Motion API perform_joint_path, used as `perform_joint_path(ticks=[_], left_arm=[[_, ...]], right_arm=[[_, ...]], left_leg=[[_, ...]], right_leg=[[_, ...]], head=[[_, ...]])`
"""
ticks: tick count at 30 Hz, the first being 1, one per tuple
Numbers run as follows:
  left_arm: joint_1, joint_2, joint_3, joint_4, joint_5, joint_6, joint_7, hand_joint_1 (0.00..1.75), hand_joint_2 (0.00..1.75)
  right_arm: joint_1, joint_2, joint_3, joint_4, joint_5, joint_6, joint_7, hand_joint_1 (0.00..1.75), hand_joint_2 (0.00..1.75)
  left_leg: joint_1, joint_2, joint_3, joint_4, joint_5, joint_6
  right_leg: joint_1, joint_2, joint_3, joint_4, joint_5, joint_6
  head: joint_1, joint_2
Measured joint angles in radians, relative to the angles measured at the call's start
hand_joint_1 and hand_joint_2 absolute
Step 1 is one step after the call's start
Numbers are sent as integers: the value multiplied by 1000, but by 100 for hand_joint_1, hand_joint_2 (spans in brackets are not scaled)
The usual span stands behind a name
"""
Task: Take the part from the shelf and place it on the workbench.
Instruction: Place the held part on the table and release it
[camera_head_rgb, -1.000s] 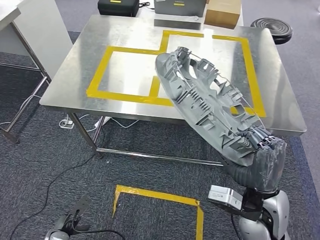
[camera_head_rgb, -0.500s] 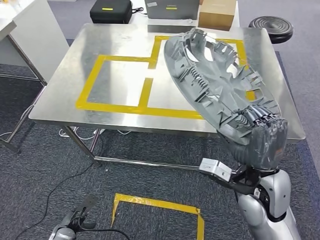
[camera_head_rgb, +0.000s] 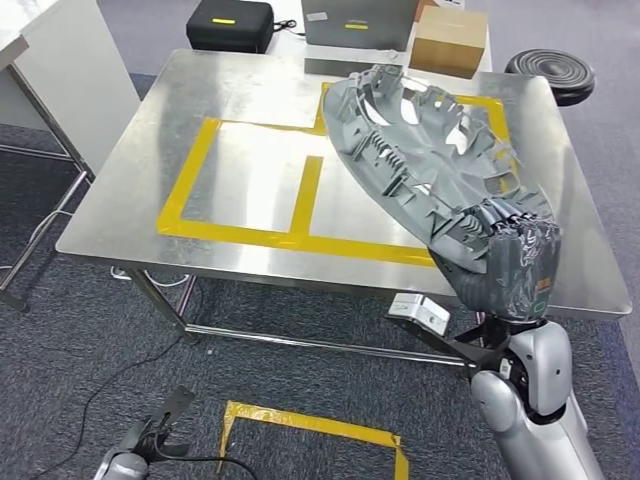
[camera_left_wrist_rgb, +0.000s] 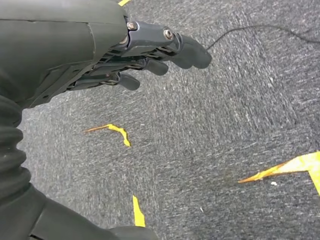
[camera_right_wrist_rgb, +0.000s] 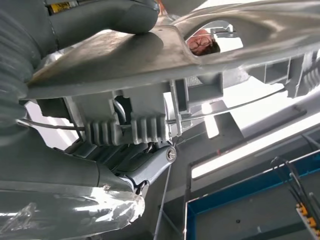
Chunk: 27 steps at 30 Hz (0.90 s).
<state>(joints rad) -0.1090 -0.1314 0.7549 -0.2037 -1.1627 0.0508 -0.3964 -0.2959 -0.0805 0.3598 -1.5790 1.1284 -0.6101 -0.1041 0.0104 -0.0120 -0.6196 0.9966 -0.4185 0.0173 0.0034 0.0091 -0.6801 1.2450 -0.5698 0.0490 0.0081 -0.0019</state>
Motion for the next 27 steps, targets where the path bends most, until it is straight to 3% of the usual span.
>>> perform_joint_path(ticks=[1,2,3,5,6,7,8,11,13,16,17,18,19,21,22,23,27], left_arm=[[1,0,0,0,0,0,0,0,175],[2,0,0,0,0,-1,0,0,175],[3,0,-1,0,0,-1,0,0,175],[3,0,-2,0,0,-2,1,0,175],[2,0,-3,0,0,-2,1,0,175],[0,0,-4,0,0,-3,2,0,175],[0,0,-4,0,0,-4,2,0,175],[-3,0,-6,0,0,-4,3,0,175],[-7,-2,-7,0,0,-4,3,0,175],[-6,-4,-7,0,0,-4,3,0,175],[-4,-4,-7,0,0,-4,3,0,175],[-3,-4,-7,0,0,-4,3,0,175],[-3,-4,-7,0,0,-4,3,0,175],[-2,-3,-7,0,1,-4,3,0,175],[-2,-3,-7,0,1,-4,4,0,175],[-1,-3,-7,0,1,-4,4,0,175],[-6,-8,-7,0,8,12,16,0,175]], right_arm=[[0,0,3,5,4,1,2,175,175],[0,0,5,11,8,3,6,175,175],[0,0,7,17,13,6,9,175,175],[-1,0,12,30,18,11,14,175,175],[-4,0,14,36,21,12,15,175,175],[-7,0,16,43,25,13,16,175,175],[-10,0,18,49,29,14,16,175,175],[-16,0,21,64,35,15,21,175,175],[-16,0,23,73,35,15,22,175,175],[-15,0,25,86,35,15,22,175,175],[-14,0,25,90,35,15,22,175,175],[-13,0,26,93,35,15,22,175,175],[-13,0,26,95,36,16,22,175,175],[-15,0,28,97,38,17,22,175,175],[-17,0,29,99,42,17,22,175,175],[-20,0,30,101,45,18,23,175,175],[-34,0,37,110,52,23,30,175,175]], left_leg=[[0,-1,7,0,-7,0],[0,-1,16,0,-14,-1],[1,-3,27,0,-23,-3],[2,-4,54,-1,-41,-9],[1,-5,64,-1,-48,-13],[1,-5,69,-2,-53,-18],[-1,-4,71,-3,-57,-23],[-2,-1,70,3,-64,-38],[-1,1,34,72,-85,-49],[0,3,-75,252,-150,-59],[-1,3,-99,275,-152,-58],[-1,3,-108,265,-132,-55],[-1,3,-104,224,-92,-51],[-3,4,-75,99,6,-42],[-4,5,-61,50,31,-38],[-6,6,-52,20,44,-34],[-2,3,-38,5,35,-18]], right_leg=[[-1,0,-33,44,-11,3],[-2,0,-52,56,-2,5],[-3,0,-52,30,30,6],[-4,-1,-14,-92,125,8],[-2,-1,6,-151,153,7],[-1,-2,23,-191,165,2],[2,-2,31,-208,158,-6],[0,-1,48,-226,148,-29],[-5,-1,63,-231,142,-39],[-5,0,84,-232,124,-49],[-5,1,92,-232,117,-50],[-5,2,101,-232,110,-49],[-5,3,112,-232,102,-48],[-4,4,131,-231,86,-42],[-2,5,136,-231,79,-37],[0,5,140,-230,72,-31],[0,2,138,-216,47,-10]], head=[[0,0],[0,0],[0,0],[0,0],[0,0],[0,0],[-2,0],[-10,0],[-13,0],[-16,0],[-16,0],[-17,0],[-17,0],[-17,0],[-18,0],[-17,0],[-16,0]])
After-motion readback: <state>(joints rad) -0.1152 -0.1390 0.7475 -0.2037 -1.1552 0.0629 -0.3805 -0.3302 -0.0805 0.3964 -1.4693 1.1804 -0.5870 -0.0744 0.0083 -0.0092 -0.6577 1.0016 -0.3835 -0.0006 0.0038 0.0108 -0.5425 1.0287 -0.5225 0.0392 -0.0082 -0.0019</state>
